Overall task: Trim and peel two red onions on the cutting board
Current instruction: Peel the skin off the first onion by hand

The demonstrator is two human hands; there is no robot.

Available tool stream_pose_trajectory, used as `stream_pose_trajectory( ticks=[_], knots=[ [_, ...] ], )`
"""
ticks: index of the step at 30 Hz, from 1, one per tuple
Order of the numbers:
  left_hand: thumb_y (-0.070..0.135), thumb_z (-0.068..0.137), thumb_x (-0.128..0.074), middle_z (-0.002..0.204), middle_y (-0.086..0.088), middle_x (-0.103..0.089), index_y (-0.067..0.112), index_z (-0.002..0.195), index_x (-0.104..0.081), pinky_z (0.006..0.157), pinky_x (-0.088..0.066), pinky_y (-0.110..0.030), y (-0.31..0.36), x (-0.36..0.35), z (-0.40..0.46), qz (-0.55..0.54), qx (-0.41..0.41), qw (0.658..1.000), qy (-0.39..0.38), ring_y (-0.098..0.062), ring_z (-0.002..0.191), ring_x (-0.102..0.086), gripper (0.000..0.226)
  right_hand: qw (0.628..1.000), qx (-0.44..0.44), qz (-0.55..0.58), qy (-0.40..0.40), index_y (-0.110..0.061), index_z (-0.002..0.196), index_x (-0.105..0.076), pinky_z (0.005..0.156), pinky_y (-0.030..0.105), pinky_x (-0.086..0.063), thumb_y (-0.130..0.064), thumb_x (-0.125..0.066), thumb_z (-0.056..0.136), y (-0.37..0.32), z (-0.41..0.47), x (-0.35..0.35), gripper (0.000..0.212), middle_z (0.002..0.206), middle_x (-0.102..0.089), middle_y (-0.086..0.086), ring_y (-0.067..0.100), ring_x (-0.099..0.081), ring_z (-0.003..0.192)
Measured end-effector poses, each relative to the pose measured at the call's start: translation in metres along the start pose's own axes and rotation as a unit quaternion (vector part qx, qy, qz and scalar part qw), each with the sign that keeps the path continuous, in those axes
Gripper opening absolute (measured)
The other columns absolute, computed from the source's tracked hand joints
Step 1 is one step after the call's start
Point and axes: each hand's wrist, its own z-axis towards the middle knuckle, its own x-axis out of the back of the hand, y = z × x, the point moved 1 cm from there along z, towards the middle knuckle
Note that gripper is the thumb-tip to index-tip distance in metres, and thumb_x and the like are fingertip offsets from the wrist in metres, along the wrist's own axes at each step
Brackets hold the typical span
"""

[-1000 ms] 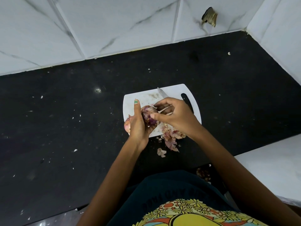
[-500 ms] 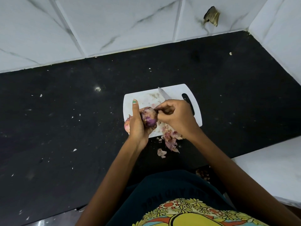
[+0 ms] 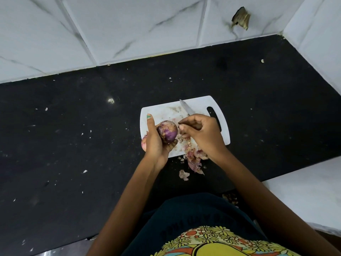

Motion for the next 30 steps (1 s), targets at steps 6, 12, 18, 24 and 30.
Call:
stream_pose_trajectory(
  ticks=[6, 12, 18, 24, 30],
  knots=[
    [0.065, 0.091, -0.037, 0.103, -0.005, -0.071, 0.013, 0.114, -0.061, 0.060, -0.052, -0.027, 0.000, 0.001, 0.000, 0.020, 0.002, 1.000, 0.013, -0.014, 0.082, -0.068, 0.062, 0.957, -0.039, -0.276, -0.079, -0.008, 0.082, -0.068, 0.062, 0.023, -0.050, -0.017, -0.069, 0.085, 0.025, 0.001, 0.008, 0.009, 0.071, -0.066, 0.000, 0.011, -0.063, 0.064],
    [0.065, 0.092, -0.036, 0.106, -0.008, -0.069, 0.010, 0.118, -0.059, 0.058, -0.052, -0.025, 0.001, 0.000, 0.003, 0.037, -0.020, 0.999, 0.015, -0.015, 0.084, -0.068, 0.064, 0.938, 0.003, -0.338, -0.079, -0.003, 0.067, -0.054, 0.055, 0.030, -0.031, -0.028, -0.049, 0.098, 0.016, -0.001, 0.007, 0.040, 0.061, -0.047, 0.004, 0.017, -0.045, 0.056],
    [0.062, 0.095, -0.032, 0.083, -0.004, -0.070, 0.015, 0.088, -0.062, 0.062, -0.052, -0.026, -0.003, 0.000, 0.007, 0.079, -0.058, 0.995, 0.033, -0.014, 0.073, -0.068, 0.056, 0.988, 0.007, -0.133, -0.074, -0.018, 0.107, -0.067, 0.068, 0.007, -0.047, -0.036, -0.066, 0.086, -0.015, -0.003, 0.001, 0.027, 0.100, -0.063, -0.012, -0.004, -0.061, 0.081],
    [0.063, 0.094, -0.031, 0.085, -0.008, -0.070, 0.014, 0.085, -0.063, 0.062, -0.051, -0.027, -0.003, 0.003, 0.008, 0.101, -0.088, 0.990, 0.035, -0.016, 0.075, -0.067, 0.060, 0.993, 0.013, -0.104, -0.048, -0.014, 0.104, -0.070, 0.064, 0.010, -0.050, -0.018, -0.076, 0.077, -0.017, -0.002, -0.003, 0.028, 0.095, -0.071, -0.006, -0.002, -0.065, 0.075],
    [0.059, 0.097, -0.030, 0.079, -0.007, -0.069, 0.017, 0.076, -0.061, 0.057, -0.049, -0.025, -0.003, 0.002, 0.006, 0.119, -0.114, 0.986, 0.031, -0.015, 0.071, -0.065, 0.056, 0.995, 0.014, -0.096, -0.035, -0.012, 0.095, -0.071, 0.068, 0.016, -0.054, -0.020, -0.078, 0.073, -0.014, -0.003, -0.005, 0.025, 0.085, -0.072, -0.006, 0.001, -0.066, 0.073]
  ],
)
